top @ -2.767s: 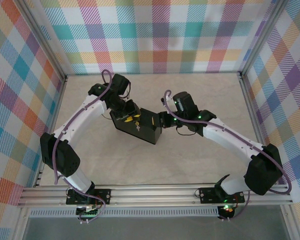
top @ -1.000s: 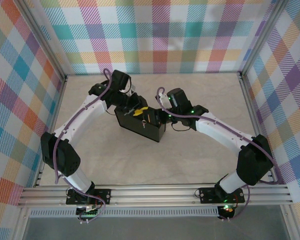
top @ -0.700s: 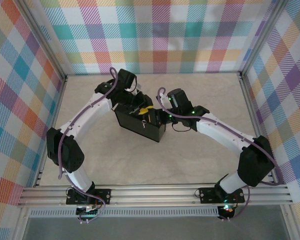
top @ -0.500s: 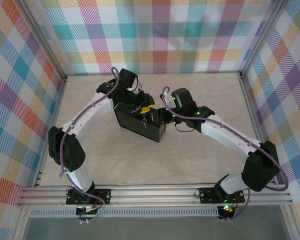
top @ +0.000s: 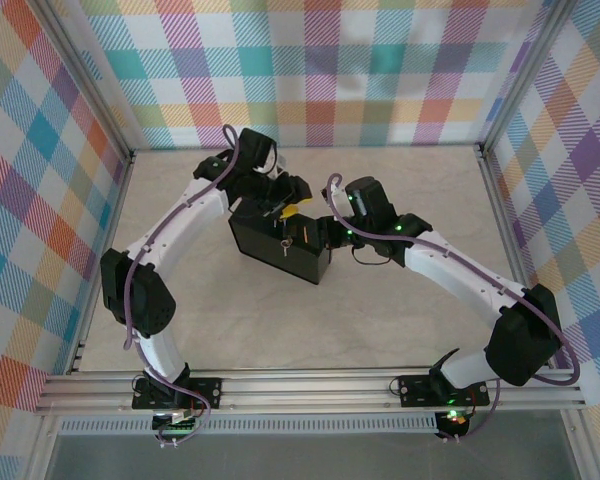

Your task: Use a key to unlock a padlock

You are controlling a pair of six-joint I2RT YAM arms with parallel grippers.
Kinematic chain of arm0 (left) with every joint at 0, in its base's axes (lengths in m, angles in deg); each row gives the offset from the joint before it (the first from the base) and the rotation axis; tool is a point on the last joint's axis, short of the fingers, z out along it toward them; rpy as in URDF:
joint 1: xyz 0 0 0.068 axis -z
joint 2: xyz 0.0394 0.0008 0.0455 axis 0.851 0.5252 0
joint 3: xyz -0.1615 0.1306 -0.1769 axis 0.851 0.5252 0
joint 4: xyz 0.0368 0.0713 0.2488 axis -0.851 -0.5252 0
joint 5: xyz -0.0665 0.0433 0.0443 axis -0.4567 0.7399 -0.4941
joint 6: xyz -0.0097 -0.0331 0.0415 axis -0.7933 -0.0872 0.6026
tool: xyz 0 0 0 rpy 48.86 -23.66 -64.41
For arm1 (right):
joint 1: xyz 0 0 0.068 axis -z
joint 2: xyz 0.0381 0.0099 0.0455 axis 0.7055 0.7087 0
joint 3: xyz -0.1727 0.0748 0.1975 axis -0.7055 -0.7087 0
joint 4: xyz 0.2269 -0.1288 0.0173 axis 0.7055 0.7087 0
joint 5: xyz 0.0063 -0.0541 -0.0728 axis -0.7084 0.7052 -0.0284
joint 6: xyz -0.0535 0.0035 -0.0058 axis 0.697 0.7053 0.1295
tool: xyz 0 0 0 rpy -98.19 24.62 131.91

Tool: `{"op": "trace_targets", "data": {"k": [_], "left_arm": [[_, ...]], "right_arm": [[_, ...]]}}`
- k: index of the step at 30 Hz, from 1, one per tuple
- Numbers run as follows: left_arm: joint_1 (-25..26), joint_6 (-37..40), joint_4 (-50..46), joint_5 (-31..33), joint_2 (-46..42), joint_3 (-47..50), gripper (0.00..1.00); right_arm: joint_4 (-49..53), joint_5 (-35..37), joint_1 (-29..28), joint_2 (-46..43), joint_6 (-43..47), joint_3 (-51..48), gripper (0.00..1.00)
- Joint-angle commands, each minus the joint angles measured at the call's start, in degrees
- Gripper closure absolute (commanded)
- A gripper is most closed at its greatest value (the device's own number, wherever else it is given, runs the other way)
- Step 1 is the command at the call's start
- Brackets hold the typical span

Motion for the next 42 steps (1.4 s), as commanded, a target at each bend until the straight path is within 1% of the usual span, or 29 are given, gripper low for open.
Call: {"op": "trace_targets", "data": {"k": [1,4,8,12,16,22,26,36,39,42], "left_arm": [[-0.93,4.93,-9.33,7.7,-3.49,-1.75,0.51],[-0.8,6.44,-11.89,11.12,-5.16,1.26,0.46],[0.74,6.92,-11.33,13.42,-7.38,5.18,0.41],[3.45,7.49,-12.78,16.71,-7.12,4.93,0.42],[6.2,8.45,-15.18,20.71,-4.95,3.03,0.43],[8.68,9.59,-16.85,24.09,-1.69,-0.58,0.45],[10.13,10.66,-19.25,26.97,1.21,-3.88,0.48],[13.37,11.93,-23.33,31.9,4.62,-7.47,0.61],[14.18,12.99,-25.32,33.36,5.15,-8.88,0.67],[14.54,15.32,-26.98,33.8,5.34,-10.36,0.69]], "right_arm": [[0.63,-0.27,-0.19,-0.3,-0.85,0.08,0.67],[0.72,1.94,0.12,-0.39,-1.05,0.06,0.67],[1.03,2.34,0.74,-0.13,-0.97,0.32,0.66],[1.34,2.59,1.01,-0.29,-0.72,0.32,0.66],[1.23,2.77,1.47,-0.74,-0.85,-0.18,0.66],[1.04,2.58,1.94,-1.31,-0.9,-1.04,0.66],[0.66,2.16,2.2,-1.19,-0.99,-1.51,0.66],[0.09,1.56,3.43,-1.32,-1.42,-2.59,0.66],[0.01,1.28,3.47,-1.1,-1.34,-2.49,0.66],[0.19,1.01,3.47,-0.68,-1.16,-2.4,0.66]]}}
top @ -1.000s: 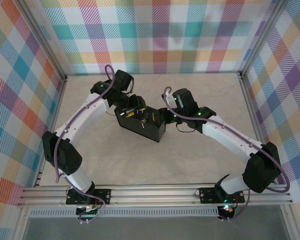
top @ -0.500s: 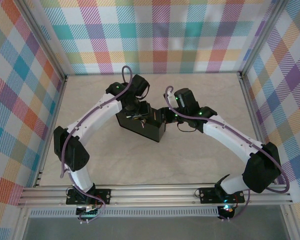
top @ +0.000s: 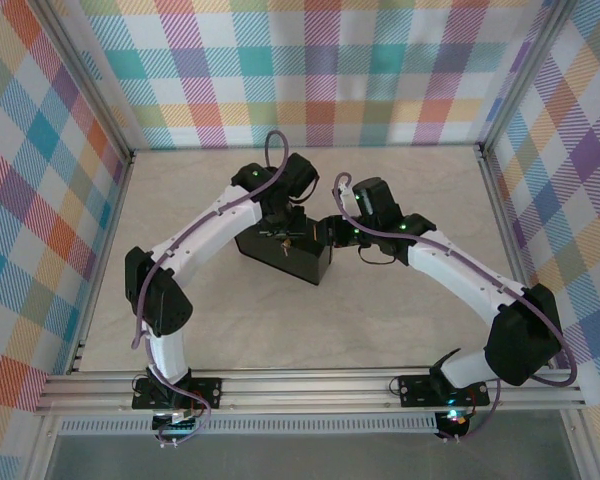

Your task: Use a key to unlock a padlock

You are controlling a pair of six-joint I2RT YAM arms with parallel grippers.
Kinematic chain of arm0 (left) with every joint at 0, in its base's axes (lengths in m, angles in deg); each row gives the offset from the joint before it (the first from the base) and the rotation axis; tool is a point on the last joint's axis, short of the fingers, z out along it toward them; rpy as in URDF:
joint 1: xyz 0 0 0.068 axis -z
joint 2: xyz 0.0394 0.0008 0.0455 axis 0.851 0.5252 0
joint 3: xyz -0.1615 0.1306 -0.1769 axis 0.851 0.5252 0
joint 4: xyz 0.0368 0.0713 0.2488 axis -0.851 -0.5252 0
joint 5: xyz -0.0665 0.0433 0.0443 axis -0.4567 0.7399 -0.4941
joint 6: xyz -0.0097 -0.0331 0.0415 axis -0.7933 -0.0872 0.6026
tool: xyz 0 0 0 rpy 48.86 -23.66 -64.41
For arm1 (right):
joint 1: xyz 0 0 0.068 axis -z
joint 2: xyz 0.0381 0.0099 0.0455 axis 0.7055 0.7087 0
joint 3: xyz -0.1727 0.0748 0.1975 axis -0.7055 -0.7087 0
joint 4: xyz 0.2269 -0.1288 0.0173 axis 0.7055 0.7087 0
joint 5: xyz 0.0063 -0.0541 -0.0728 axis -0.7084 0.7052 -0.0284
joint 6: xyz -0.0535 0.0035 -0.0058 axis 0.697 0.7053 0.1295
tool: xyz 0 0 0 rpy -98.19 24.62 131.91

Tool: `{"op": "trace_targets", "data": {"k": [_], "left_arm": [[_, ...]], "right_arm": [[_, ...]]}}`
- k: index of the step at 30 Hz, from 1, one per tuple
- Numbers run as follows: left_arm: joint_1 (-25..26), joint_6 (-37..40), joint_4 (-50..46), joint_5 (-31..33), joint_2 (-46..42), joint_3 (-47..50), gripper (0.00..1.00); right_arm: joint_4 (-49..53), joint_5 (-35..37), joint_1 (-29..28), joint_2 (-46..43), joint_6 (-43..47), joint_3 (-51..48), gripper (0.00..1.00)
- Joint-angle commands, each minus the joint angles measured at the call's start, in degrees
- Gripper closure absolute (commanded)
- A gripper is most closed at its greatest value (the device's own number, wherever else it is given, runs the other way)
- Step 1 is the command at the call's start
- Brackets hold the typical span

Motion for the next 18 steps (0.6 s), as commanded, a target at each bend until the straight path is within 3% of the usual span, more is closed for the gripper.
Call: {"op": "trace_targets", "data": {"k": [1,18], "left_arm": [[0.97,3.92,-5.22,1.44,0.62,-2.74,0.7],[0.46,27.22,-5.05,-2.99,-0.22,-2.77,0.73]], "right_arm": [[-0.03,-1.08,0.21,-0.63,-0.2,-0.35,0.66],[1.64,-0.99,0.19,-1.13,0.16,-0.72,0.66]]}}
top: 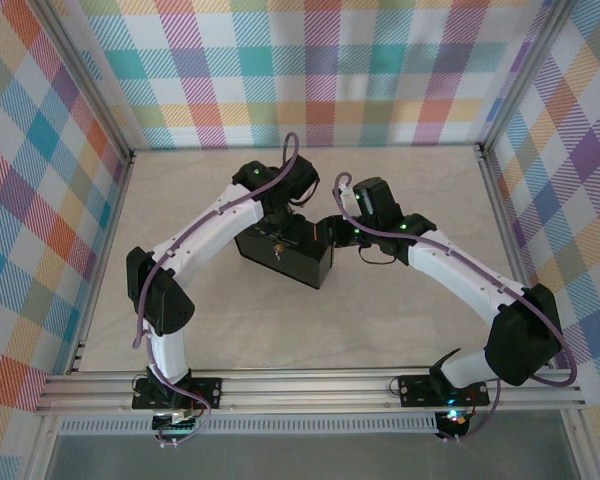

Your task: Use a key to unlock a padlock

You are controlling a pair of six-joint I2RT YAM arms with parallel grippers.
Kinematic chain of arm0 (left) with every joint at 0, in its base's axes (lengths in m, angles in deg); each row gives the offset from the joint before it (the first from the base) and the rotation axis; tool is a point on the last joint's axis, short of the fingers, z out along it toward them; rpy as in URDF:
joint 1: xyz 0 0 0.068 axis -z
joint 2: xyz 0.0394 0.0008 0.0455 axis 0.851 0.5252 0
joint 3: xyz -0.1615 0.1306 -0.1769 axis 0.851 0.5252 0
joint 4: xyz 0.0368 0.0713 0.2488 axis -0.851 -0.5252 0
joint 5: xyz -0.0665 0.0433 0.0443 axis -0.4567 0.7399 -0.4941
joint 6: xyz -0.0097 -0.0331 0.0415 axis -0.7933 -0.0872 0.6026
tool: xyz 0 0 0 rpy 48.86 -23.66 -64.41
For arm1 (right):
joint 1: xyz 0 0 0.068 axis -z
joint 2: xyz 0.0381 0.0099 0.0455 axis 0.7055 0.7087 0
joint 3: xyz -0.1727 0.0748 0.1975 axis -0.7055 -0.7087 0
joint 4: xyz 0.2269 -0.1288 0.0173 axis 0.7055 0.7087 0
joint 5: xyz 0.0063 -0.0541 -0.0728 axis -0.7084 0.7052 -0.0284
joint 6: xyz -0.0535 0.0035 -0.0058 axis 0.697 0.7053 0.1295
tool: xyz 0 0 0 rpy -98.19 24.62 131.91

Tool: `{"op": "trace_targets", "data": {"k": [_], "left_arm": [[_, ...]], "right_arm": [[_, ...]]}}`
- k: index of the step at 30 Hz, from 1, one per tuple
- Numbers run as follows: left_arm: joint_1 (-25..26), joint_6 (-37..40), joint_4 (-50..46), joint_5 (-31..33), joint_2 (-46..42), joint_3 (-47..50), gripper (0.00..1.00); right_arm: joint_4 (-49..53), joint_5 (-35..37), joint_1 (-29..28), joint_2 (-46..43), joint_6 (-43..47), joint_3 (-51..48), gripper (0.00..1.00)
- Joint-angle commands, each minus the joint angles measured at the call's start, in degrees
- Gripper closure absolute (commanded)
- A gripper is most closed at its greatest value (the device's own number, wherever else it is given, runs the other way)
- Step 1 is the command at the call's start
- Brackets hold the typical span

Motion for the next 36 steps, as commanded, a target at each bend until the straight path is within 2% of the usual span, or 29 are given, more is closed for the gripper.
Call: {"op": "trace_targets", "data": {"k": [1,11,15,21,28,36], "left_arm": [[0.09,9.14,0.36,-1.73,-1.0,-0.48,0.73],[-1.36,26.44,1.35,-5.71,-2.2,-0.68,0.73],[-1.64,31.65,0.49,-6.08,-1.49,-0.58,0.78],[-2.82,33.6,1.98,-7.47,-1.09,-1.88,0.78],[-3.18,31.97,0.45,-7.86,0.53,-5.44,0.78],[-3.44,30.94,-1.56,-9.05,1.42,-9.24,0.78]], "right_arm": [[1.86,-0.54,0.19,-1.19,0.31,-0.7,0.66],[2.88,-0.15,0.15,-1.23,0.42,-0.26,0.66],[3.54,0.03,0.17,-1.57,0.5,-0.35,0.66],[4.93,-1.01,0.19,-2.83,-0.49,-0.77,0.67],[7.23,-2.61,-0.43,-10.01,-1.75,-4.63,0.66],[2.02,-5.21,-8.84,-12.3,-4.89,-8.87,0.67]]}}
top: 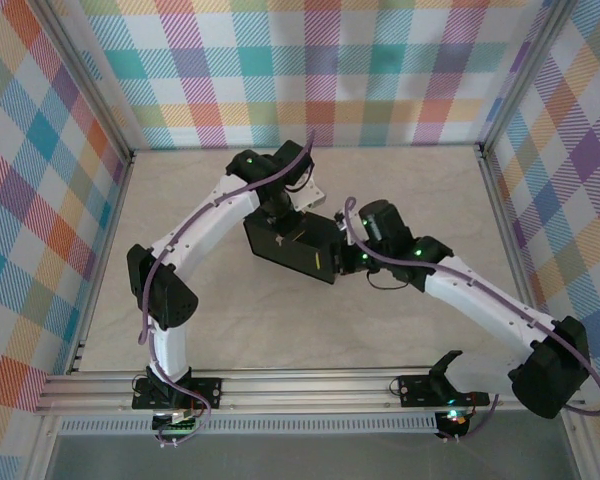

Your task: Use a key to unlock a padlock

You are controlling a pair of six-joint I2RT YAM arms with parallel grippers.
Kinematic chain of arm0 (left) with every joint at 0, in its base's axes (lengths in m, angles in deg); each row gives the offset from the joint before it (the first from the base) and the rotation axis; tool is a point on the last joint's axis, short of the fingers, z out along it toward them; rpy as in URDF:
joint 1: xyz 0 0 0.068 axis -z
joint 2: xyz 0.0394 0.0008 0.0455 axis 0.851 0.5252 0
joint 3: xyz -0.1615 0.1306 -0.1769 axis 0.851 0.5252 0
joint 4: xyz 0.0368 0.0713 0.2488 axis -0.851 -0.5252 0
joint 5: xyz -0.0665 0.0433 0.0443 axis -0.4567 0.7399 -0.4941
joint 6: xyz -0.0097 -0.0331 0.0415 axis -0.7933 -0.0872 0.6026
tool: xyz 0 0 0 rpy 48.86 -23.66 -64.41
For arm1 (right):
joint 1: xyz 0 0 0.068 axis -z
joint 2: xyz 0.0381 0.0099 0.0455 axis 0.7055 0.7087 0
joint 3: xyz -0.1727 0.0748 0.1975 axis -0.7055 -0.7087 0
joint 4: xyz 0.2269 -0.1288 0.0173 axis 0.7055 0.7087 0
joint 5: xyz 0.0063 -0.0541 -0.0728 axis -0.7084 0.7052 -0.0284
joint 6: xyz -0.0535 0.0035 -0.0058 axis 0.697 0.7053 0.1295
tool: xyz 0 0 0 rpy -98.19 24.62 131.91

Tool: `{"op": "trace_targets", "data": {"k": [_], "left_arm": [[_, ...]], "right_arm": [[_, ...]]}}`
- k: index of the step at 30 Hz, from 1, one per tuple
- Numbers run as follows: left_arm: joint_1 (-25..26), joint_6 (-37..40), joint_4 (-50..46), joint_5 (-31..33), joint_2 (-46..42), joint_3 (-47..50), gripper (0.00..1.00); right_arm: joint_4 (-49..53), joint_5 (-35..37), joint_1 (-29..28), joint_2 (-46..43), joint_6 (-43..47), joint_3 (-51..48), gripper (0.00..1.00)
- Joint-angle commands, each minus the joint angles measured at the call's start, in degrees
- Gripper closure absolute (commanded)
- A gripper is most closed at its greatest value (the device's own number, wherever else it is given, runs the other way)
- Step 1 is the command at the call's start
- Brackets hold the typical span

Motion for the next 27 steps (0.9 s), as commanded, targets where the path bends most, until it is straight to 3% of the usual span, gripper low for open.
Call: {"op": "trace_targets", "data": {"k": [1,8,14,23,27], "left_arm": [[-0.55,0.07,-1.16,-2.25,-0.98,-2.96,0.78],[-0.51,0.5,-1.5,-4.53,-1.26,-2.26,0.79],[-0.51,0.49,-0.52,-3.82,-1.99,-0.53,0.79],[-1.62,-8.21,2.56,-1.33,-5.74,0.99,0.48],[-0.15,-9.41,7.93,-0.4,-10.78,10.66,0.45]], "right_arm": [[-2.58,-1.72,-2.87,-0.76,-2.38,-1.07,0.67],[-3.6,0.9,-2.84,2.19,-1.79,-1.42,0.68],[-3.64,1.73,2.08,2.06,-1.08,-2.41,0.7],[-1.02,1.82,3.87,3.34,1.09,0.42,0.7],[-1.6,1.49,4.32,3.11,1.24,0.08,0.7]]}}
